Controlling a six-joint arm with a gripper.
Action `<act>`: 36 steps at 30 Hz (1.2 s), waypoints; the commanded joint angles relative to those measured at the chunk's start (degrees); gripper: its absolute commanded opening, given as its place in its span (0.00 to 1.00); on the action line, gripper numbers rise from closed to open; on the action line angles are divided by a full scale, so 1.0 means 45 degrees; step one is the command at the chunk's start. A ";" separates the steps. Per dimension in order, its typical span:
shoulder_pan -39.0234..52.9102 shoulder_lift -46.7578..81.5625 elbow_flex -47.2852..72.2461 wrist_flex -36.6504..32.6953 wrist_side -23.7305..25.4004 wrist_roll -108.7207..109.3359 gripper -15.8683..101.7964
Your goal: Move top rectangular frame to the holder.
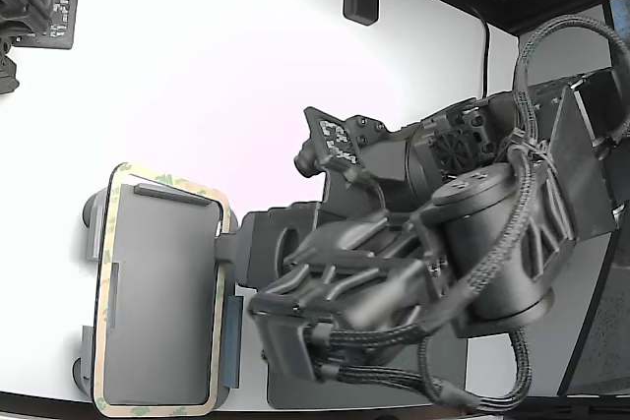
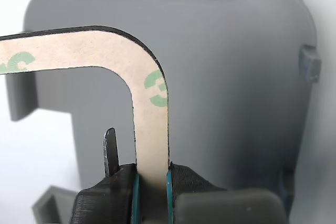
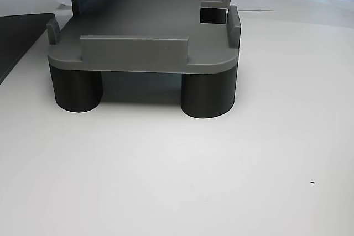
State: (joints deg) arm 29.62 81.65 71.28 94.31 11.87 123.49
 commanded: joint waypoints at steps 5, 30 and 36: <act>-0.0430 -0.0156 -0.0234 0.0117 -0.1230 0.0039 0.04; -0.0605 -0.0918 0.0332 0.0137 -0.1465 -0.0684 0.04; -0.0605 -0.0957 0.0410 0.0137 -0.1484 -0.0566 0.04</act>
State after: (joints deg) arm 27.77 76.29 74.36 94.31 5.27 120.76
